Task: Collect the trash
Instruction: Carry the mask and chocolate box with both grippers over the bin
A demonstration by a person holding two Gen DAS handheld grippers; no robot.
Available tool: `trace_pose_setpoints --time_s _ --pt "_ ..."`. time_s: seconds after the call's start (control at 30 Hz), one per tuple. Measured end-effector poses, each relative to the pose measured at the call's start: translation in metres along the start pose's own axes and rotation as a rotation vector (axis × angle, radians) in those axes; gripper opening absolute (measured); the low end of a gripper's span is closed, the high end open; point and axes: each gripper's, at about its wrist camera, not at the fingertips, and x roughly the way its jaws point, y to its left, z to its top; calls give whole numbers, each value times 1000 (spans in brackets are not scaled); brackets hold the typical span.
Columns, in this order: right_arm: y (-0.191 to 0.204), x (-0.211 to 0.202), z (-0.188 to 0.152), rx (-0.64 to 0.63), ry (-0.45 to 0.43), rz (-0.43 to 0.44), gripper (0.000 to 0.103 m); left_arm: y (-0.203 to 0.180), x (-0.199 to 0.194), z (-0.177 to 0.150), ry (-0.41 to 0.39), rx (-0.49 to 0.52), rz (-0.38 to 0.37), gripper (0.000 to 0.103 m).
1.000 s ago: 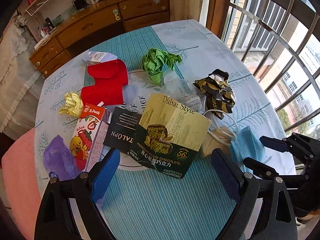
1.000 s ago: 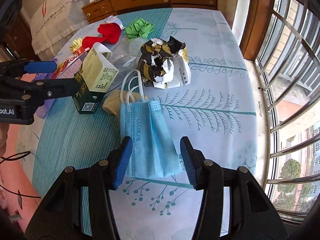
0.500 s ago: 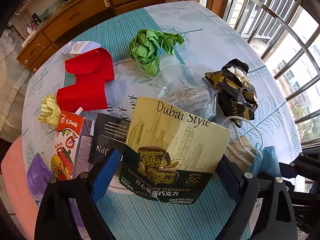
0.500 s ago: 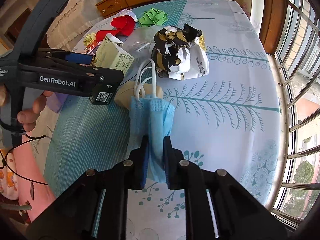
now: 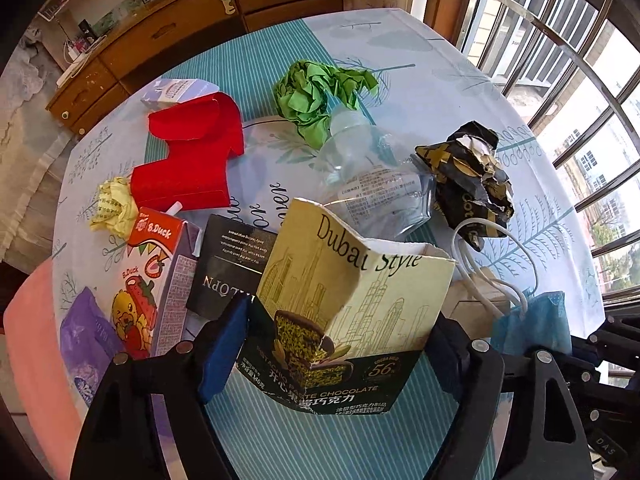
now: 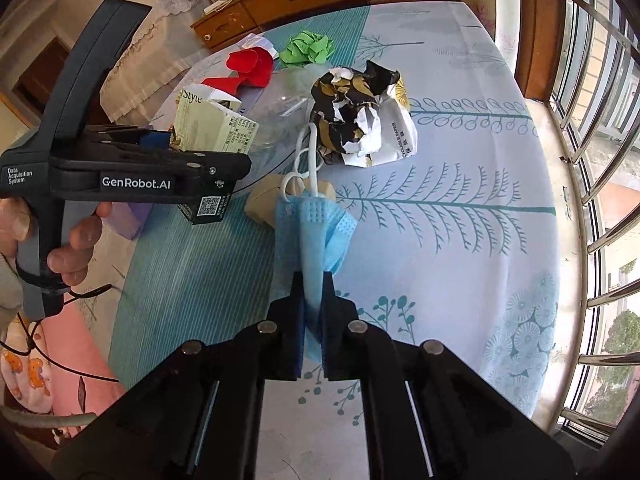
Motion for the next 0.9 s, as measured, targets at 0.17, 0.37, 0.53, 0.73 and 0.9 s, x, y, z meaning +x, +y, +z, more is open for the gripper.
trace_pose_setpoints --time_s 0.17,0.37,0.53,0.73,0.9 --pt "13 -23 -3 5 -34 -3 3 2 -33 -15 -37 -26 -5 81" --pt "45 -61 -19 2 -94 -20 3 14 -89 -53 -93 -43 -40 81" --pt "92 -95 -44 30 -160 -53 3 26 -144 -104 -148 -49 -77 81" --pt "168 -133 -92 70 -223 -71 3 46 -209 -189 -204 -34 -105 81" --pt "234 -155 -136 52 -253 -92 3 67 -240 -265 -213 -35 -146 81"
